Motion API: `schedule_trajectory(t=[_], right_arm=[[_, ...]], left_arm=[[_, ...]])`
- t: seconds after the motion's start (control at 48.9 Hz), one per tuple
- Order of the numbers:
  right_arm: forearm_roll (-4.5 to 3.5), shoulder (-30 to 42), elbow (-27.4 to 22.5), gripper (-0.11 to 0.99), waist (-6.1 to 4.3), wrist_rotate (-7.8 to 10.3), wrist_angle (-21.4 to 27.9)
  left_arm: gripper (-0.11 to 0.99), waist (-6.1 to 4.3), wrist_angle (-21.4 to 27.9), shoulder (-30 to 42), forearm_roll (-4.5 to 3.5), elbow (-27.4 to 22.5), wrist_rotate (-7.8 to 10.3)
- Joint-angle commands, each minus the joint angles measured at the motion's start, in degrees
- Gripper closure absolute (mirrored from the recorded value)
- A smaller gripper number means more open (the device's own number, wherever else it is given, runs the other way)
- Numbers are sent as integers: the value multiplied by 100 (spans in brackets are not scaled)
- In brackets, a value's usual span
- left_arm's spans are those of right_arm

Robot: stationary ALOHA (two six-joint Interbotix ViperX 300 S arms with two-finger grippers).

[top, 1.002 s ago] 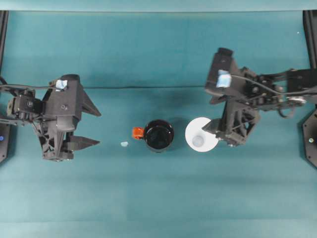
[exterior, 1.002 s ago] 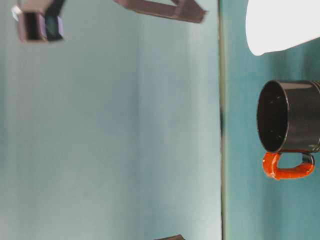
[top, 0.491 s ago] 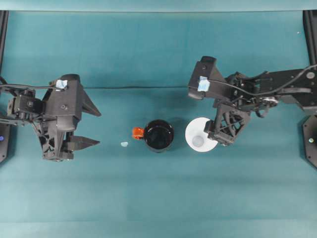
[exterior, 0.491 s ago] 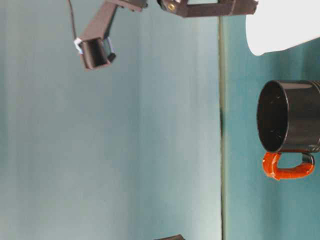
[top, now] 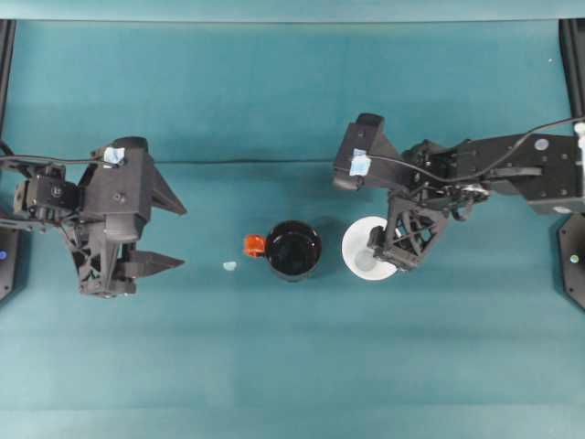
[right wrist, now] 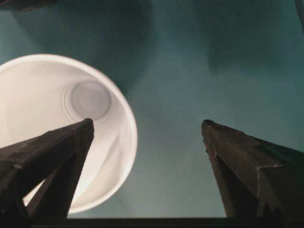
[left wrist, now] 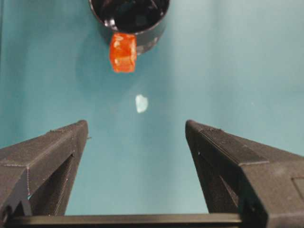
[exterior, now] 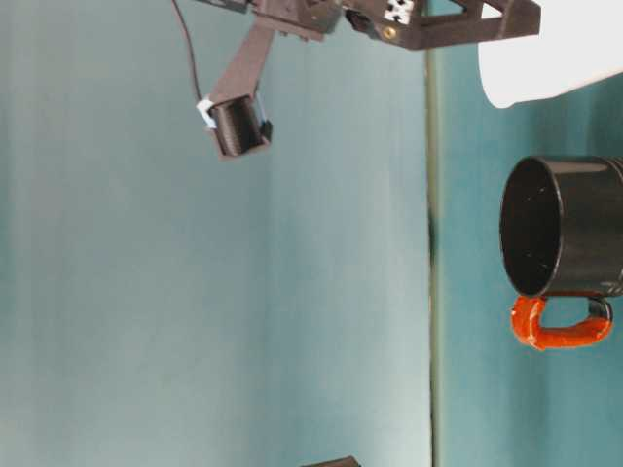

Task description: Put the paper cup into the moved red handle cup holder.

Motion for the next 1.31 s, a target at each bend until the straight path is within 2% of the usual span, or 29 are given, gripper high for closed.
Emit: schedule_trajectory(t=[0.0,0.348,0.45,0.491,0.572,0.715,0.838,0.94,1.288], right_arm=[[18,-26,-79,9,0,18,-35],[18,-26,-79,11,0,18,-35],[18,-26,-88,17,0,18,-35],[35,-18,-88,22,0,18,-35],[97,-18,-114,41,18,9,-44],[105,-9,-123,78,79,9,-26],[123,-9,-132,93,97,9,-35],[132,-9,-132,97,97,9,-26],[132,18,-176,97,97,18,26]], left_arm=[[-2,0,-44,-18,9,-97,-9],[-2,0,-44,-18,9,-105,-9],[-2,0,-44,-18,9,-105,-9],[-2,0,-53,-18,9,-105,-9],[-2,0,-44,-9,9,-105,-9],[-2,0,-53,-18,9,-105,-9],[-2,0,-44,-18,9,-105,-9],[-2,0,-53,-18,9,-105,-9],[-2,0,-53,-9,9,-105,-18]])
